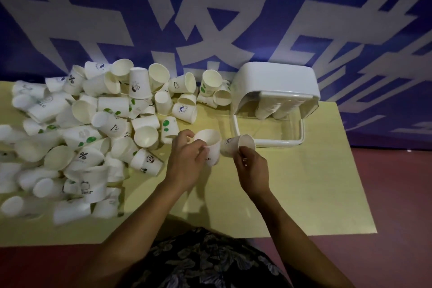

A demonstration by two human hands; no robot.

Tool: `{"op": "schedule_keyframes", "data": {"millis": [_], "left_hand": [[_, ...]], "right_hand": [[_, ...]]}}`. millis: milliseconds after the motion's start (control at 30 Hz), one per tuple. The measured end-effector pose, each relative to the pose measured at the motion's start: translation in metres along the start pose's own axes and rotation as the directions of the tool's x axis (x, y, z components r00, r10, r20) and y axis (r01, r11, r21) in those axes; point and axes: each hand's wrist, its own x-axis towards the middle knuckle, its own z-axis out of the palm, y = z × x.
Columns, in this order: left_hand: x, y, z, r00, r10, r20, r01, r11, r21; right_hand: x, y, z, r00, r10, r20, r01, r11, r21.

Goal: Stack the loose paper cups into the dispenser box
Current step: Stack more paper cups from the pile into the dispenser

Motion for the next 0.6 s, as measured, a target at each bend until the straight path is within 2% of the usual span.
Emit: {"op": "schedule_keyframes", "data": {"millis": [67, 133, 333, 433, 600], "left_hand": [[0.013, 0.017, 0.011, 0.998, 0.051, -0.039, -0.048, 0.997, 0.066], [0.028, 0.037, 0.024, 0.995, 0.090, -0.050, -0.087, 0.994, 0.061], [0.070, 0.101, 0.082, 0.986, 0.168, 0.008, -0.169, 0.984, 0.062], [0.090, 0.129, 0.114, 0.956, 0.293, 0.030, -0.294, 0.944, 0.148], [0.111, 0.138, 0.166, 0.969, 0.137, 0.204, -0.190, 0.944, 0.270]], "right_hand": [[0.013, 0.016, -0.019, 1.000, -0.001, -0.019, 0.001, 1.000, -0.022], [0.026, 0.034, -0.039, 0.999, -0.001, -0.039, 0.000, 0.999, -0.032], [0.077, 0.098, -0.088, 0.991, -0.099, -0.088, 0.086, 0.986, -0.142], [0.101, 0.128, -0.105, 0.989, -0.134, -0.058, 0.118, 0.968, -0.222], [0.132, 0.169, -0.109, 0.987, -0.132, 0.096, 0.155, 0.942, -0.298]]}}
